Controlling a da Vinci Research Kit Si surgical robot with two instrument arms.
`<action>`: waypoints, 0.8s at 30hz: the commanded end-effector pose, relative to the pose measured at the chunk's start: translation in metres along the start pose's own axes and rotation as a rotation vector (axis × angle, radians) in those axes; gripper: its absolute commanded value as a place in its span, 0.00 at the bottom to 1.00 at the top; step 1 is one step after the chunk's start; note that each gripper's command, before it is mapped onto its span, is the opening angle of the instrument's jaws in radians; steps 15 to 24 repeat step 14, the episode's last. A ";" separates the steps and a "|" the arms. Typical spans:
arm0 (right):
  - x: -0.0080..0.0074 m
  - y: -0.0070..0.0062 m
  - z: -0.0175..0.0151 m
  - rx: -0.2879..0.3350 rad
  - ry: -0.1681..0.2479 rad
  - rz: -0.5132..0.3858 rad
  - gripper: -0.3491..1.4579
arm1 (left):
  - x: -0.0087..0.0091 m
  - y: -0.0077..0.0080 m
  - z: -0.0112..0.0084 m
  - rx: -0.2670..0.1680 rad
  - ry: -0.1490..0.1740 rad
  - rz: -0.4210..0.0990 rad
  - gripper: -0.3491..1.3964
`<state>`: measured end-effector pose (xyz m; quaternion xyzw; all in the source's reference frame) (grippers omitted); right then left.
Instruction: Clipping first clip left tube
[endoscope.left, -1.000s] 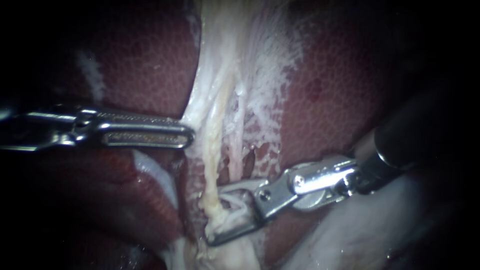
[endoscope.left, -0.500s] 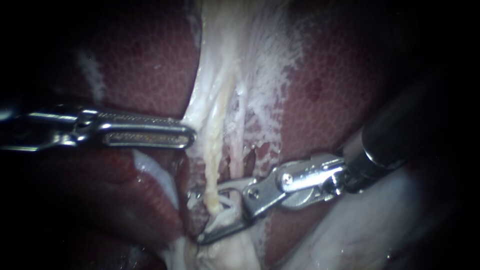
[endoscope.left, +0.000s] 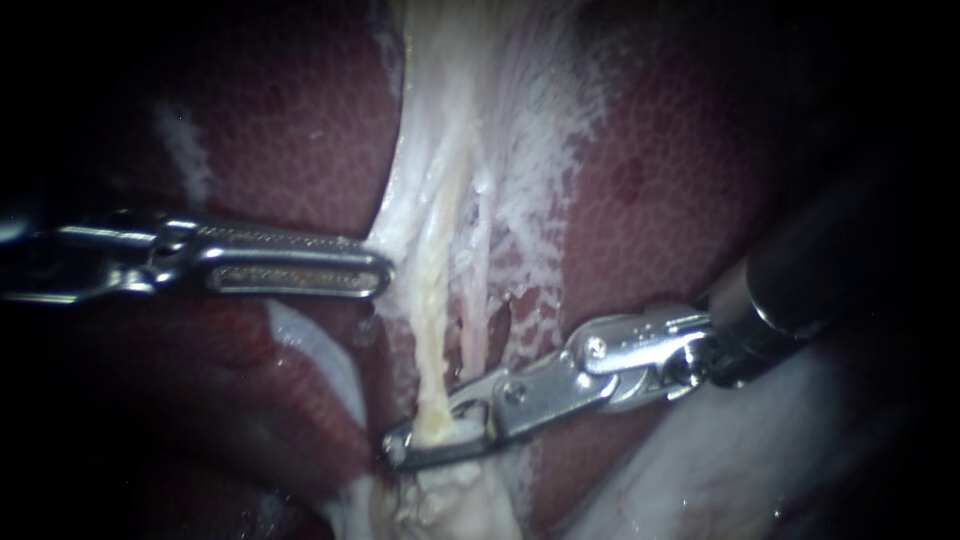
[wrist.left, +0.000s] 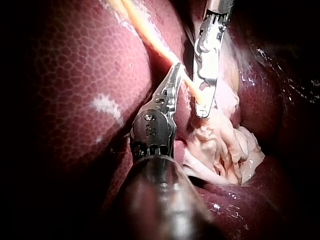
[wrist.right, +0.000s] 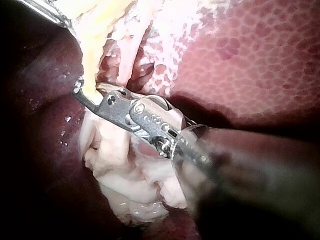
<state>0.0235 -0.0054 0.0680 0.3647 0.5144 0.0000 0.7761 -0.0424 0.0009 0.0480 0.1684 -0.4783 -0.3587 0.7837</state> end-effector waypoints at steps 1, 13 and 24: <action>0.0000 0.0000 0.0001 0.001 0.000 -0.001 0.00 | 0.0000 0.0000 0.0000 0.000 0.000 0.000 0.00; 0.0000 0.0000 0.0000 0.001 0.000 0.000 0.00 | 0.0000 0.0000 0.0001 -0.001 0.000 -0.001 0.00; 0.0000 0.0000 0.0000 0.001 0.000 0.000 0.00 | 0.0000 0.0000 0.0001 -0.001 0.000 -0.001 0.00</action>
